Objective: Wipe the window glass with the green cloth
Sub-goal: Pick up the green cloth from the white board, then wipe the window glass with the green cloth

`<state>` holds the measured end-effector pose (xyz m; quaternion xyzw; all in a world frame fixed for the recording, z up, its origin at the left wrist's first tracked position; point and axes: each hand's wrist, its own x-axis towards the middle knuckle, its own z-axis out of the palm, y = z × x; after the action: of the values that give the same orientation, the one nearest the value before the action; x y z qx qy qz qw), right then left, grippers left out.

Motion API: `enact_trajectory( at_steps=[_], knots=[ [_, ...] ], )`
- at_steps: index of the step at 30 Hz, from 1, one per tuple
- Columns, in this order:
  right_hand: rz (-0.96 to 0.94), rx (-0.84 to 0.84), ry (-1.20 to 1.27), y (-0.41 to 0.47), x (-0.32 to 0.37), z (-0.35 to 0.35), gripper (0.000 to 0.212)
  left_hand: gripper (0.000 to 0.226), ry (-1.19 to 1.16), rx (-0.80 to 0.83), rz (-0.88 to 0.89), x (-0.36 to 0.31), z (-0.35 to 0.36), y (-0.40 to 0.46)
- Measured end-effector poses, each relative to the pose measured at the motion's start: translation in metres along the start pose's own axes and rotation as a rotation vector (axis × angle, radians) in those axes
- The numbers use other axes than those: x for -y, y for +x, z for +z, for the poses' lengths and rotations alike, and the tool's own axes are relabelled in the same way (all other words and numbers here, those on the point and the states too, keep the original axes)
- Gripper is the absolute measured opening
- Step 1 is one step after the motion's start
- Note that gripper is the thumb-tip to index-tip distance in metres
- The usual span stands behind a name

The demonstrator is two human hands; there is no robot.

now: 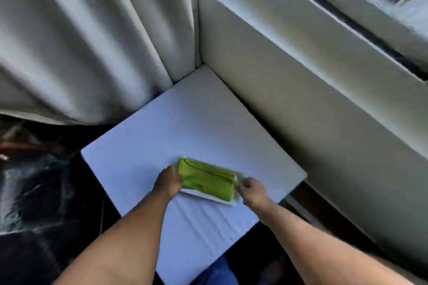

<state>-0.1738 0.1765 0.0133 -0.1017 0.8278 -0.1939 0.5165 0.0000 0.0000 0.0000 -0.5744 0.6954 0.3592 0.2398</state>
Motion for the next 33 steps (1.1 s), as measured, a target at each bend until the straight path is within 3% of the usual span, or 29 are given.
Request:
enact_trajectory(
  at_steps=[3,7,9,12,14,17,21,24,27,30,33],
  knots=[
    [0.08,0.005,-0.078,0.048,-0.002,0.041,0.036,0.029,-0.108,-0.056,-0.028,0.011,0.02,0.031],
    [0.186,-0.068,-0.061,0.076,-0.001,0.073,0.056,0.039,-0.084,-0.16,-0.015,0.018,0.034,0.046],
    [0.192,-0.021,-0.023,0.085,-0.004,0.077,0.049,0.037,-0.06,-0.197,0.019,0.018,0.035,0.051],
    [0.115,0.068,0.155,0.084,-0.011,0.064,0.021,0.027,-0.035,-0.18,0.036,0.022,0.026,0.052],
    [0.033,0.13,0.264,0.071,-0.009,0.042,0.013,0.034,-0.026,-0.176,0.023,0.021,0.014,0.044],
    [-0.086,0.135,0.376,0.036,0.006,0.0,0.017,0.026,-0.335,-0.08,0.077,-0.003,-0.011,0.018],
    [-0.241,0.022,0.439,-0.034,0.024,-0.076,0.028,0.008,-0.77,0.14,0.095,-0.082,-0.053,-0.046],
    [-0.363,-0.05,0.454,-0.108,0.023,-0.156,0.02,0.016,-0.961,0.339,0.224,-0.167,-0.071,-0.124],
    [-0.452,-0.195,0.53,-0.202,0.004,-0.246,0.015,0.021,-0.948,0.383,0.453,-0.254,-0.077,-0.218],
    [-0.585,-0.489,0.504,-0.313,-0.025,-0.341,0.016,0.025,-0.95,0.477,0.717,-0.345,-0.092,-0.316],
    [-0.766,-0.806,0.529,-0.436,-0.046,-0.431,0.032,0.017,-0.837,0.534,1.025,-0.44,-0.123,-0.429]
  ],
)
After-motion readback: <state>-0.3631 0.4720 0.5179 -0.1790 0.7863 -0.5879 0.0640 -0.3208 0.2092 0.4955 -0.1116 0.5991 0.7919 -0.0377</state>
